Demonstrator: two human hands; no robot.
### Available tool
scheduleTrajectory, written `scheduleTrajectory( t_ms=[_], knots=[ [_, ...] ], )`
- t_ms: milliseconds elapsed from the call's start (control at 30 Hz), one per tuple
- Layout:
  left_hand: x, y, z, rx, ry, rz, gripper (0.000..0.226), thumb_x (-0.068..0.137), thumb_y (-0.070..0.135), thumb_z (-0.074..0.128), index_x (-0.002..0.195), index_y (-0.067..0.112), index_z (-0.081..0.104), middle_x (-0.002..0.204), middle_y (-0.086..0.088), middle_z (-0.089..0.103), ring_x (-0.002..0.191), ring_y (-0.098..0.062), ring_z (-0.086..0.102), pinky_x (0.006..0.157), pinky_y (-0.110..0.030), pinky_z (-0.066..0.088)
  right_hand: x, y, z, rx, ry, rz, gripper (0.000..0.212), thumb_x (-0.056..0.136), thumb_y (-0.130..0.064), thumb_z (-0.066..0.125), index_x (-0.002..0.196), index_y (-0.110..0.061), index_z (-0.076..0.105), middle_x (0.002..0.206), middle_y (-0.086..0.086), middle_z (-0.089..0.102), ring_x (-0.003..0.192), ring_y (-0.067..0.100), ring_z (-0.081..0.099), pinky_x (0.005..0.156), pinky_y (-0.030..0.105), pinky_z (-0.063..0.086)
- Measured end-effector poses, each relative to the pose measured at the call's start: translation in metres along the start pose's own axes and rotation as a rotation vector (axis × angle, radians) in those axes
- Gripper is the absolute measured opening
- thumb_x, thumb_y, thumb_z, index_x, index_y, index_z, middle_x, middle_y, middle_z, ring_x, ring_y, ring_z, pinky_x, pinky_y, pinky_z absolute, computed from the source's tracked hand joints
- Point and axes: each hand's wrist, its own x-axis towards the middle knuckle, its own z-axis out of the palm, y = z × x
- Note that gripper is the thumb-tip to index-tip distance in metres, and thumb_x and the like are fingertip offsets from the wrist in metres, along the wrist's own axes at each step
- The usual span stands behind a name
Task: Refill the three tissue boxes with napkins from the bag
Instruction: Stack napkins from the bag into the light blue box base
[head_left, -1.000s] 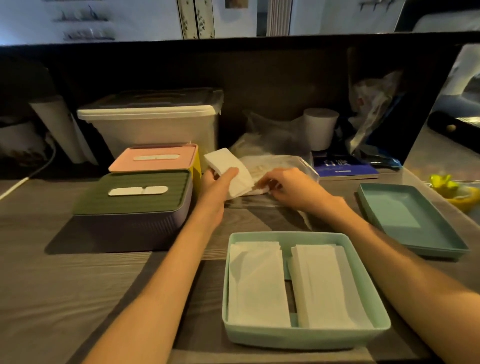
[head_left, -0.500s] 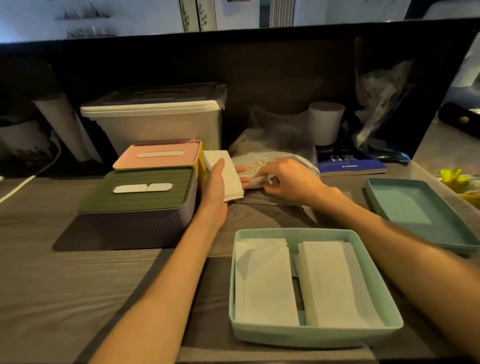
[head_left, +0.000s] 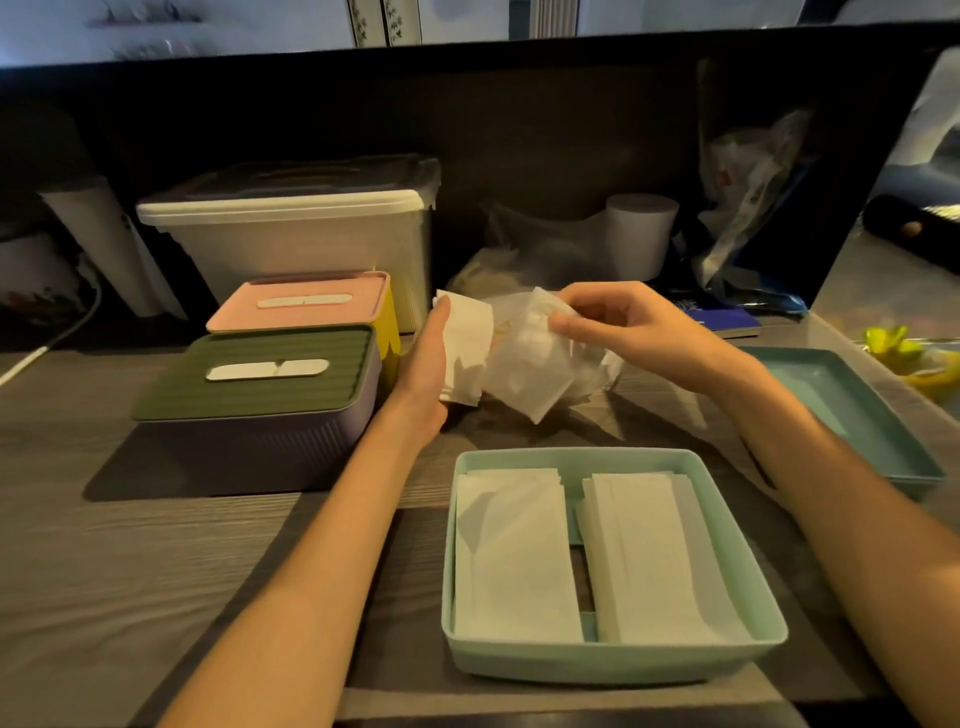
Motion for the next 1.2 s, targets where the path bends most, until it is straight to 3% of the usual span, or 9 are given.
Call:
scheduleTrajectory(
  t_ms=[133,233,333,500,633,833,933,1000,1200],
  knots=[
    [-0.006,-0.004,0.003,0.148,-0.047,-0.038,0.056,0.098,0.063,0.046,0.134,0.022,0.062,0.12,-0.006,0.073,0.114,-0.027,0.067,0.105,-0.047,0.05,-0.003,-0.003,0.0,0.09,-0.033,0.006,0.021,0.101,-0.027,0.06,0.115,-0.018,0.072,0.107,-0.008,0.072,0.107,0.013,0.069,0.089,0.019,0.054],
    [-0.013,-0.003,0.005,0.049,-0.135,-0.109,0.053,0.098,0.058,0.051,0.136,0.022,0.057,0.113,-0.008,0.074,0.107,-0.026,0.069,0.096,-0.045,0.054,-0.003,-0.004,0.004,0.171,-0.016,0.027,0.022,0.102,-0.027,0.058,0.12,-0.02,0.069,0.11,-0.01,0.072,0.109,0.011,0.069,0.085,0.018,0.055],
    [-0.022,-0.005,0.01,-0.095,-0.196,-0.158,0.032,0.101,0.042,0.054,0.124,0.021,0.061,0.081,0.002,0.077,0.075,-0.012,0.074,0.07,-0.028,0.06,-0.002,-0.007,0.008,0.163,0.001,0.034,0.024,0.101,-0.029,0.06,0.121,-0.021,0.069,0.113,-0.011,0.071,0.11,0.008,0.068,0.087,0.019,0.056],
    [-0.032,-0.004,0.022,-0.132,-0.419,-0.218,0.066,0.097,0.069,0.035,0.142,0.024,0.053,0.127,-0.018,0.067,0.114,-0.036,0.067,0.099,-0.054,0.052,0.002,0.001,0.015,-0.01,0.054,0.07,0.022,0.096,-0.031,0.068,0.117,-0.024,0.071,0.115,-0.01,0.071,0.109,0.008,0.067,0.095,0.034,0.058],
    [-0.031,-0.005,0.019,-0.023,-0.475,-0.233,0.077,0.089,0.077,0.036,0.142,0.023,0.051,0.12,-0.018,0.068,0.098,-0.029,0.071,0.077,-0.042,0.059,0.003,0.002,0.016,0.085,0.109,0.078,0.022,0.091,-0.024,0.076,0.112,-0.023,0.072,0.113,-0.01,0.071,0.107,0.007,0.067,0.091,0.03,0.059],
    [-0.043,-0.002,0.02,0.085,-0.459,-0.2,0.04,0.09,0.046,0.06,0.123,0.024,0.059,0.101,-0.01,0.076,0.092,-0.023,0.073,0.084,-0.04,0.059,0.007,0.006,0.026,-0.017,0.212,-0.091,0.031,0.09,-0.019,0.077,0.12,-0.019,0.069,0.118,-0.008,0.071,0.113,0.008,0.066,0.096,0.028,0.057],
    [-0.033,-0.005,0.017,-0.006,-0.348,-0.138,0.039,0.095,0.022,0.066,0.133,0.017,0.057,0.115,-0.014,0.073,0.107,-0.028,0.071,0.091,-0.043,0.059,0.012,0.015,0.028,-0.012,0.341,-0.108,0.02,0.095,-0.017,0.072,0.115,-0.014,0.069,0.112,-0.005,0.072,0.105,0.008,0.069,0.093,0.028,0.058],
    [-0.022,-0.006,0.014,-0.095,-0.191,-0.097,0.046,0.095,0.015,0.066,0.137,0.007,0.052,0.11,-0.019,0.073,0.096,-0.03,0.073,0.082,-0.041,0.062,0.016,0.025,0.029,-0.166,0.352,-0.105,0.014,0.096,-0.014,0.07,0.109,-0.014,0.071,0.106,-0.006,0.072,0.099,0.006,0.069,0.091,0.028,0.058],
    [-0.009,-0.005,0.007,-0.08,0.205,0.096,0.025,0.097,0.016,0.06,0.122,0.012,0.054,0.091,-0.011,0.077,0.069,-0.022,0.072,0.062,-0.03,0.061,0.034,0.041,0.045,-0.642,-0.015,-0.124,0.04,0.095,-0.016,0.069,0.133,-0.025,0.063,0.136,-0.002,0.064,0.116,0.014,0.06,0.102,0.03,0.05]
  ],
)
